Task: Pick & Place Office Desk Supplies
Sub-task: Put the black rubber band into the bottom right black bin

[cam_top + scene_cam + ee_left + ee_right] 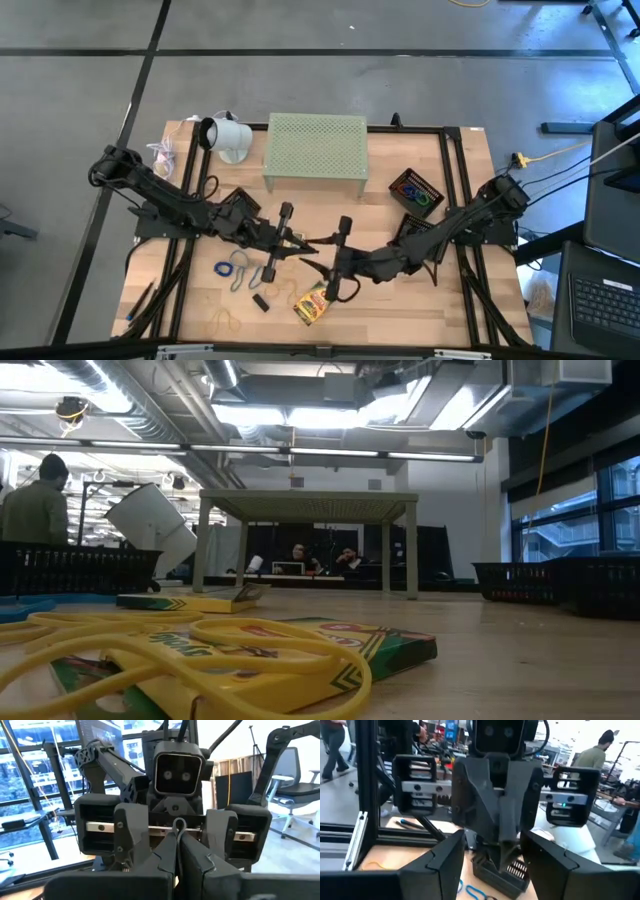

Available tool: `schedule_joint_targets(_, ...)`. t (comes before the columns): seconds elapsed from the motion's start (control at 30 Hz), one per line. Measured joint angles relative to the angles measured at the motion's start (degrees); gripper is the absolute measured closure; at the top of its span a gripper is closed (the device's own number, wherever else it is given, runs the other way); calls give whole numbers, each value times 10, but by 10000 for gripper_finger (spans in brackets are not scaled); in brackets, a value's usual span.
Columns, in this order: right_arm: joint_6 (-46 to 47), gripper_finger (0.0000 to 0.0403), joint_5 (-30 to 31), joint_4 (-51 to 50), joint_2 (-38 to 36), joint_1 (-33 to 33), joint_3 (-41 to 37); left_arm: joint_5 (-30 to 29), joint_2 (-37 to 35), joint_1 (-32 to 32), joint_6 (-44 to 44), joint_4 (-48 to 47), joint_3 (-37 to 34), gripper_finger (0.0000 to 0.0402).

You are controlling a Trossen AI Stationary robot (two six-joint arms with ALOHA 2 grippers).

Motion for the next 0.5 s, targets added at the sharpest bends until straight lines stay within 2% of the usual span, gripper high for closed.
schedule_joint_targets(0.27,-4,230,-20,11,0,-1,0,2,0,0,10,3,0,394)
schedule_joint_targets(0.5,2,297,-18,10,-1,0,0,6,0,0,10,9,0,395)
